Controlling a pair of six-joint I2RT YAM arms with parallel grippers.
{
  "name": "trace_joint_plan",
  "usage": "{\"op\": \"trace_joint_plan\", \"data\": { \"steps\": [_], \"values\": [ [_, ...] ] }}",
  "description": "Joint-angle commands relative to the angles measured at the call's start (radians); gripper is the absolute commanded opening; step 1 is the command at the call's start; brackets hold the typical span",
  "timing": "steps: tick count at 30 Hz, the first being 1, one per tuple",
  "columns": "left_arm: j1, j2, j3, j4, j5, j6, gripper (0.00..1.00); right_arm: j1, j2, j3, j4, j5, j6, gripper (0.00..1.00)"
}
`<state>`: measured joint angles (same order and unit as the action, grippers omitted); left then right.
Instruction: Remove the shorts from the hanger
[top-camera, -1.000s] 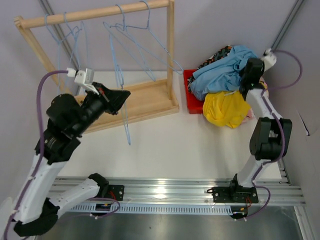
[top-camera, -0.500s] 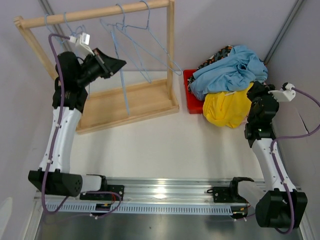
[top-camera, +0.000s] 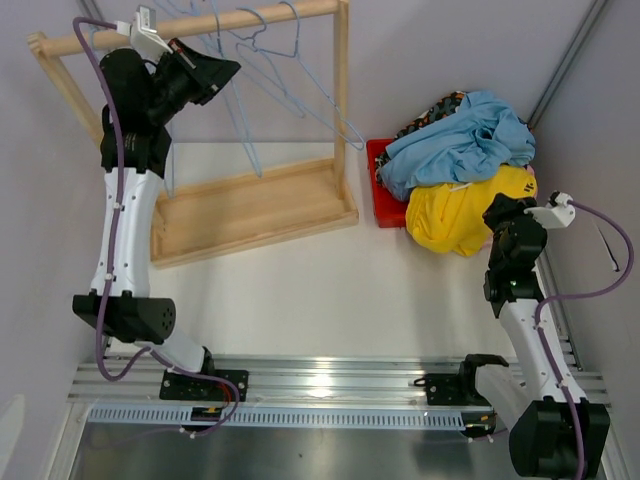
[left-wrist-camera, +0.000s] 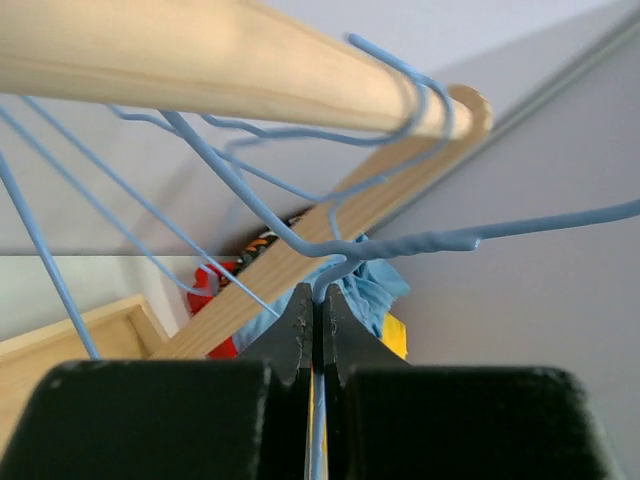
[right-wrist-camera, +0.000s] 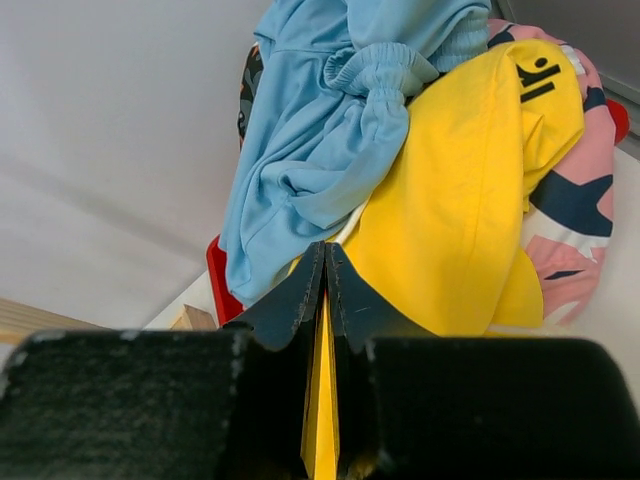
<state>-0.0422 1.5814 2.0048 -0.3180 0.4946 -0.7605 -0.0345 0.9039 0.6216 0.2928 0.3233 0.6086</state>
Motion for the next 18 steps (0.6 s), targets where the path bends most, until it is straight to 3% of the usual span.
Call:
{"op": "trace_joint_plan", "data": {
  "steps": [1, 8, 11, 13, 17, 18],
  "values": [
    [0.021, 0.028, 0.048, 0.03, -0.103, -0.062, 0.0, 0.002, -0.048, -0.023, 0.005, 0.0, 0.008, 0.08],
    [0.038, 0.06, 0.014, 0.063, -0.116, -0.14, 0.01, 0.001, -0.125, -0.054, -0.047, 0.008, -0.013, 0.06],
    [0.038, 0.06, 0.005, 0.063, -0.122, -0.148, 0.14, 0.001, -0.14, -0.066, -0.064, 0.002, -0.009, 0.06],
    [0.038, 0.048, -0.009, 0.06, -0.128, -0.142, 0.3, 0.001, -0.152, -0.068, -0.084, 0.0, -0.006, 0.06],
    [0.038, 0.017, -0.034, 0.028, -0.148, -0.134, 0.32, 0.001, -0.181, -0.068, -0.116, 0.0, -0.004, 0.08],
    [0.038, 0.014, -0.041, 0.017, -0.148, -0.134, 0.37, 0.001, -0.197, -0.062, -0.133, 0.002, -0.004, 0.14]
  ]
}}
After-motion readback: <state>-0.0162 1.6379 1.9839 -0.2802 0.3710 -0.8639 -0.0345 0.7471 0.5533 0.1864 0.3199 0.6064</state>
